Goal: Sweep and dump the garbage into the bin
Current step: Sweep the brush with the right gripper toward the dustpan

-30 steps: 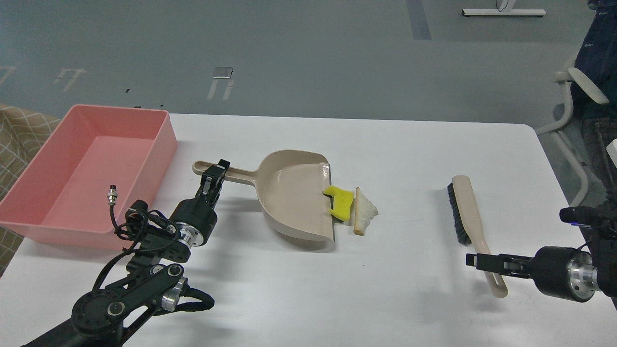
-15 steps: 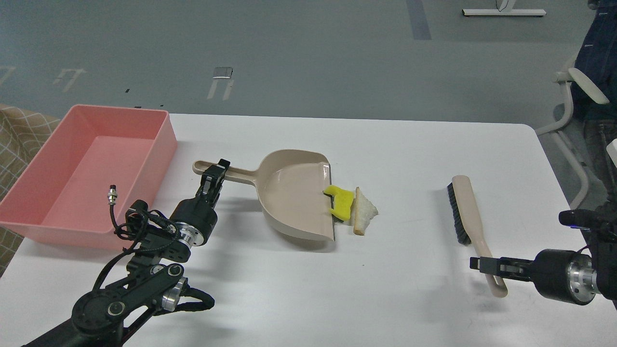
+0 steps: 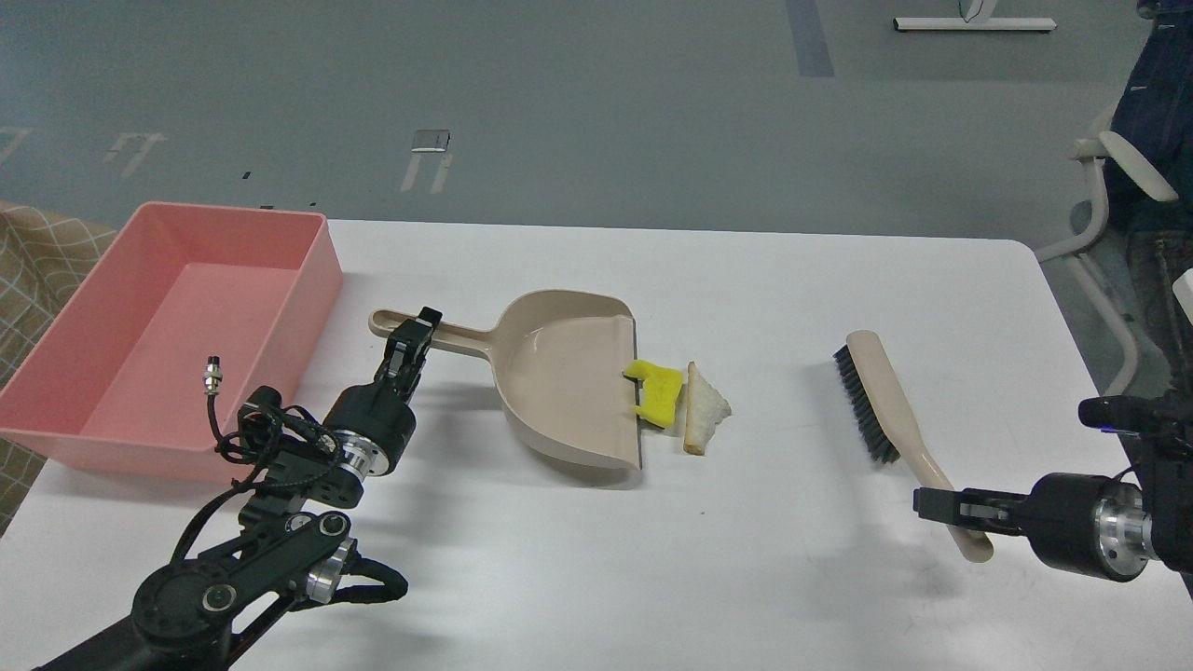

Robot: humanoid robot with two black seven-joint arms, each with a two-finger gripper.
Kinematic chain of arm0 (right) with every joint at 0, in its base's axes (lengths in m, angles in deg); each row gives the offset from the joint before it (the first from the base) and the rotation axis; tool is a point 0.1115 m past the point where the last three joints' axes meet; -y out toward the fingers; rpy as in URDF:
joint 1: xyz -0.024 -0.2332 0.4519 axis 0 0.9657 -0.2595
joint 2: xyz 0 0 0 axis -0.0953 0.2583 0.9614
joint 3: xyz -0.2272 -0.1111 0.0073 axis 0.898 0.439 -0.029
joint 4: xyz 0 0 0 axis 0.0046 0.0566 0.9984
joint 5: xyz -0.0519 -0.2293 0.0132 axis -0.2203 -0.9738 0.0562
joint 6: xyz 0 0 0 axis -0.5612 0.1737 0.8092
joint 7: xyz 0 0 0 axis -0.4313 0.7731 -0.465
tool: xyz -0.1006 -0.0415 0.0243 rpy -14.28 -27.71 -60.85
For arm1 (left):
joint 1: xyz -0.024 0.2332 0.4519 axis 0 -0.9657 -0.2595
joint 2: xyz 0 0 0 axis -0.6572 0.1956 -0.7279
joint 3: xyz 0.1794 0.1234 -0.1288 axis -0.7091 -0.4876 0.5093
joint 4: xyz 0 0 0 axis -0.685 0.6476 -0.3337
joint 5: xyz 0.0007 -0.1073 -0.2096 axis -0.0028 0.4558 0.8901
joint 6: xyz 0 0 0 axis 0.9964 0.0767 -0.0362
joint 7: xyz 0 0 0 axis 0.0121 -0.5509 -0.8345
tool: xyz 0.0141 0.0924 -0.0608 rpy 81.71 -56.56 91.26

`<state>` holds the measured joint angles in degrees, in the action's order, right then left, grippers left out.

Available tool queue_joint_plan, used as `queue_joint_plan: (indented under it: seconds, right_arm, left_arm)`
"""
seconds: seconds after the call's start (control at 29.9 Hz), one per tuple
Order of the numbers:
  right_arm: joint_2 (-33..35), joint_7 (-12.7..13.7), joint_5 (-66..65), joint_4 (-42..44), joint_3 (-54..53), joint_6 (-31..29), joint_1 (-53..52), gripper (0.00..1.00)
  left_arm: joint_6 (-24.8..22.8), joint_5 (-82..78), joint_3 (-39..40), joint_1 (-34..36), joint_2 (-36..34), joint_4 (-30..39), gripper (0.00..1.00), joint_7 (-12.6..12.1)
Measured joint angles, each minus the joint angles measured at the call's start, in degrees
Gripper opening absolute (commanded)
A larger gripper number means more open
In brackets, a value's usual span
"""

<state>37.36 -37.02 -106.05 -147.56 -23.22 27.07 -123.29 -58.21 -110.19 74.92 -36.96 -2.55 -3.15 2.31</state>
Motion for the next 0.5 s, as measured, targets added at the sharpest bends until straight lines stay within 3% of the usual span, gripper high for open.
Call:
queue_joint_plan:
  seconds: [0.27, 0.5]
  right_arm:
    - [-0.71, 0.55, 0.00, 0.02, -0.07, 0.00, 0.05, 0.00]
    - [-6.10, 1.02, 0.00, 0.51, 0.32, -0.39, -0.05, 0.00]
  left_arm:
    - [0.03, -1.77, -0.16, -0.99, -0.66, -0.39, 0.00, 1.69]
    - [0.04, -3.37, -0.25, -1.77, -0.54, -0.60, 0.00, 2.49]
